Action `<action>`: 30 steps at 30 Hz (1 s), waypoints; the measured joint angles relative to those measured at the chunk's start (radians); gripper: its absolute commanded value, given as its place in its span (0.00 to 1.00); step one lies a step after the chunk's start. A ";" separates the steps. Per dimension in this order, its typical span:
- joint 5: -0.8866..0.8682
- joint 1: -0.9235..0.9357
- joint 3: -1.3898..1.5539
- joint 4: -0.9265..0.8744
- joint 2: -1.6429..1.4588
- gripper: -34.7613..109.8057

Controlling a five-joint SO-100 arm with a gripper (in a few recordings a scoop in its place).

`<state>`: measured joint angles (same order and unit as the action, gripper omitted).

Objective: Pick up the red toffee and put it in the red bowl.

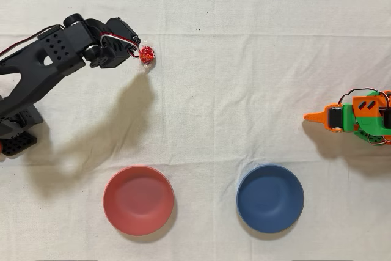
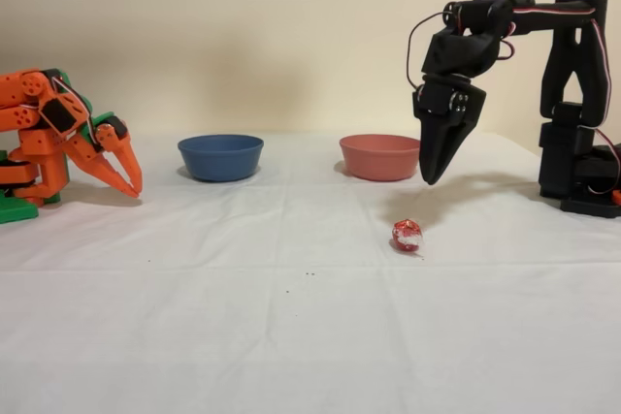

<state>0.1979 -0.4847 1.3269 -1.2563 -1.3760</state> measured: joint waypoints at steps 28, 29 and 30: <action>0.008 0.000 0.009 0.058 0.101 0.47; 0.008 0.000 0.012 0.066 0.107 0.47; 0.008 0.000 0.012 0.072 0.117 0.47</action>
<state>0.2056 -0.4847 1.3392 -1.1842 -1.2594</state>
